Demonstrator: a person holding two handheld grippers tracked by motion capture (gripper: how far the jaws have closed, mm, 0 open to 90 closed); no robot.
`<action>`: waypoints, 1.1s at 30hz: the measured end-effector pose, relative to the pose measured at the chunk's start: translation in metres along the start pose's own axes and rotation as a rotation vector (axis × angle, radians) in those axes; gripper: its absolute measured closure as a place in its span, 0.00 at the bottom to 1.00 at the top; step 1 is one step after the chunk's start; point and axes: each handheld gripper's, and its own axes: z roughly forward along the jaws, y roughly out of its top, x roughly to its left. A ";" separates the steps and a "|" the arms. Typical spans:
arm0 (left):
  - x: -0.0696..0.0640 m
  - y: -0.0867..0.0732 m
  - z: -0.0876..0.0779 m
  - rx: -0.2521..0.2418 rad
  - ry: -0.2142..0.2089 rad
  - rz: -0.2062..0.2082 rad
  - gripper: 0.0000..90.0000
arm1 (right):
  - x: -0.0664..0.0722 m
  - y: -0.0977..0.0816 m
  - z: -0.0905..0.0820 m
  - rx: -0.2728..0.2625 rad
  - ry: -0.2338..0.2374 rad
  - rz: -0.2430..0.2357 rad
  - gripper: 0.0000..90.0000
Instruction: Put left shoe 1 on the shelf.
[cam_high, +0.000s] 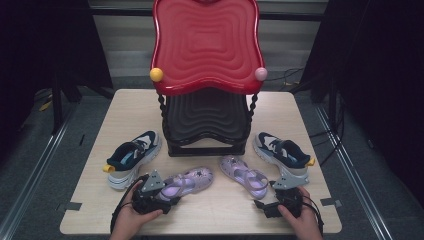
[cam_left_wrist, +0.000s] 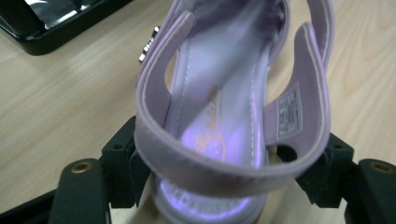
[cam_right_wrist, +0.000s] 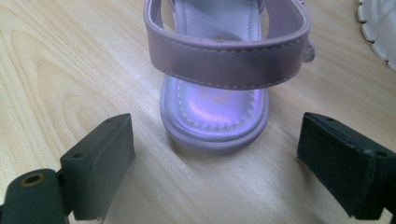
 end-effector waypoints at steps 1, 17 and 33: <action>0.001 0.000 0.000 -0.003 -0.010 -0.001 0.32 | 0.000 0.000 0.000 0.000 0.000 0.000 0.12; 0.000 0.011 0.019 -0.012 -0.046 0.036 0.26 | 0.000 0.000 0.000 0.000 0.001 -0.002 0.11; -0.002 0.012 0.019 -0.029 -0.015 0.004 0.40 | 0.000 0.000 0.000 0.000 0.002 -0.002 0.11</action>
